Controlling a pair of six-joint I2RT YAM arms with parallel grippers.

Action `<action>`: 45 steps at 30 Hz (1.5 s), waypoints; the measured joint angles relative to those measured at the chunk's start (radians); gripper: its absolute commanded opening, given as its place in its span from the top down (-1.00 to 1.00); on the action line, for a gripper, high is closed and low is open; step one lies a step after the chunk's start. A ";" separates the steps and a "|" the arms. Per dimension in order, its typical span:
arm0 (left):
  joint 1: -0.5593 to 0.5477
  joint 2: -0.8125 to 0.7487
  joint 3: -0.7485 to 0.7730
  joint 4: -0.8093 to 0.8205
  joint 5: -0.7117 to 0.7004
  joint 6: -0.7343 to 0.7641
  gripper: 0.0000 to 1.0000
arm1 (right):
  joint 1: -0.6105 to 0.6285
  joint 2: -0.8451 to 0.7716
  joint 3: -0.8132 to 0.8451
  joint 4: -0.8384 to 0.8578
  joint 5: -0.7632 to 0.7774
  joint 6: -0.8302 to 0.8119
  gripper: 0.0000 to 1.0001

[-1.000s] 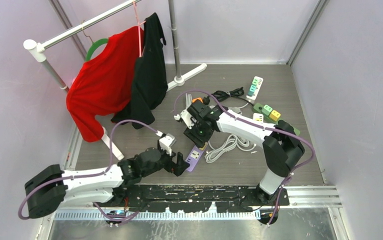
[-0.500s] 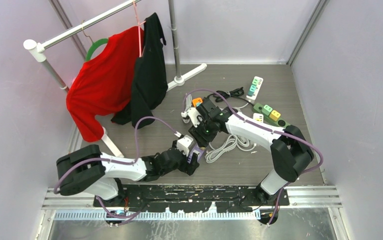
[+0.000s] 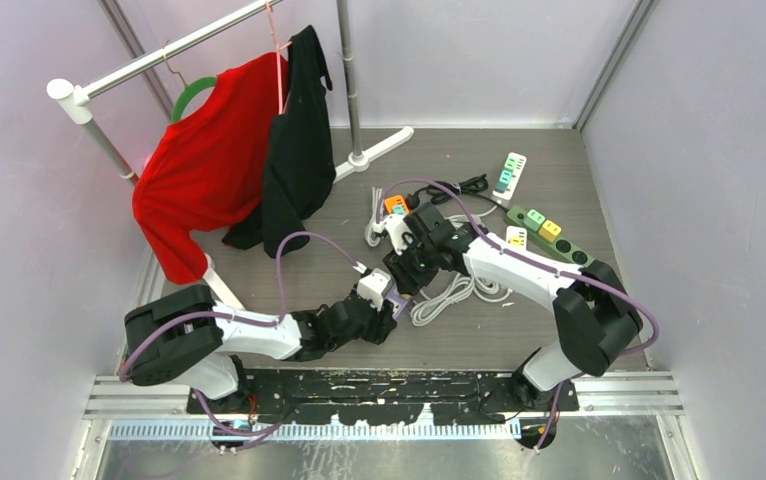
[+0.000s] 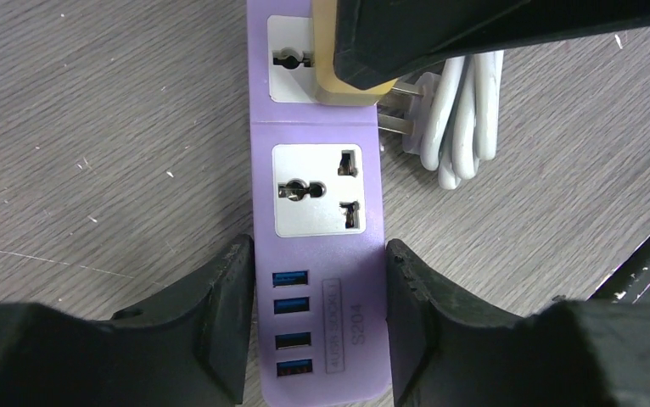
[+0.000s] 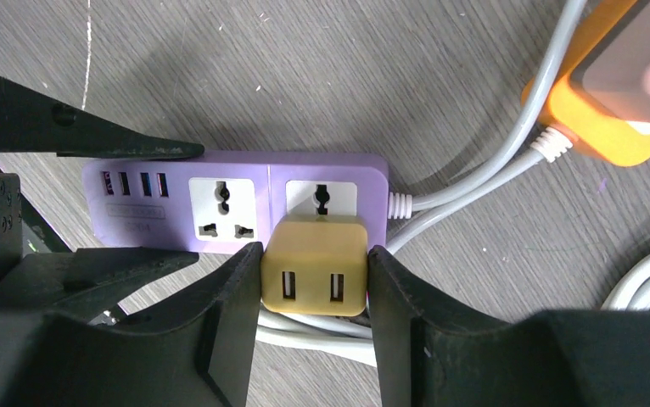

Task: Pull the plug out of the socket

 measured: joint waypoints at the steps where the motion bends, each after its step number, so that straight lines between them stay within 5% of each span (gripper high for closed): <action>1: -0.001 0.000 0.000 0.000 -0.002 0.000 0.99 | -0.002 -0.013 -0.018 0.020 -0.003 0.009 0.88; 45: 0.019 0.061 -0.018 0.140 0.008 -0.047 1.00 | -0.043 -0.093 -0.132 0.172 -0.029 0.011 0.93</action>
